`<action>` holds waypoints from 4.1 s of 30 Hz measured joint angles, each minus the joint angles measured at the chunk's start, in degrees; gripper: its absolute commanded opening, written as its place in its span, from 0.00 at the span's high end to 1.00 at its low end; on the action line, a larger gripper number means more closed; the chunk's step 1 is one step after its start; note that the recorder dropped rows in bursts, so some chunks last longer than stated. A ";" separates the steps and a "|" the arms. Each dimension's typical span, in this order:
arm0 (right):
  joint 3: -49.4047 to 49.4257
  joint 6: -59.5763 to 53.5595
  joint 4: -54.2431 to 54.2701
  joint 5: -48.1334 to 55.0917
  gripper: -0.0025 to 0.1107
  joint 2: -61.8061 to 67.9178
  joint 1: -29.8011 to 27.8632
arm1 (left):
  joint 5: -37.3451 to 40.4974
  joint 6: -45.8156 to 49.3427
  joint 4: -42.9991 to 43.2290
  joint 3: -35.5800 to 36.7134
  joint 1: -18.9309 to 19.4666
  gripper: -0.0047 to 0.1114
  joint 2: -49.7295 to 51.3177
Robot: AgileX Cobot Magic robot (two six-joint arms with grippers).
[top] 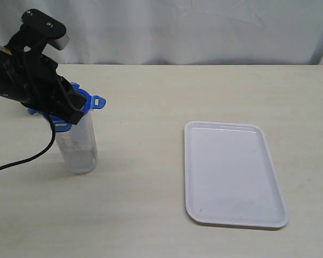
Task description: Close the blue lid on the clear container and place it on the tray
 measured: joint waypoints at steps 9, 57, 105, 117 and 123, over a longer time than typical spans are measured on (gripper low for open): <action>0.00 0.00 0.00 0.00 0.94 0.00 0.00 | 0.32 -1.45 2.38 0.00 -0.08 0.80 0.00; 0.00 0.00 0.00 0.00 0.94 0.00 0.00 | 35.26 -34.70 22.84 -24.68 -1.07 0.96 7.43; 0.00 0.00 0.00 0.00 0.94 0.00 0.00 | 22.66 -31.91 25.87 -21.00 -5.36 0.96 8.45; 0.00 0.00 0.00 0.00 0.94 0.00 0.00 | 18.27 -26.62 22.31 -13.92 -5.46 0.96 7.33; 0.00 0.00 0.00 0.00 0.94 0.00 0.00 | 12.96 -26.27 22.31 -13.56 -5.46 0.88 0.66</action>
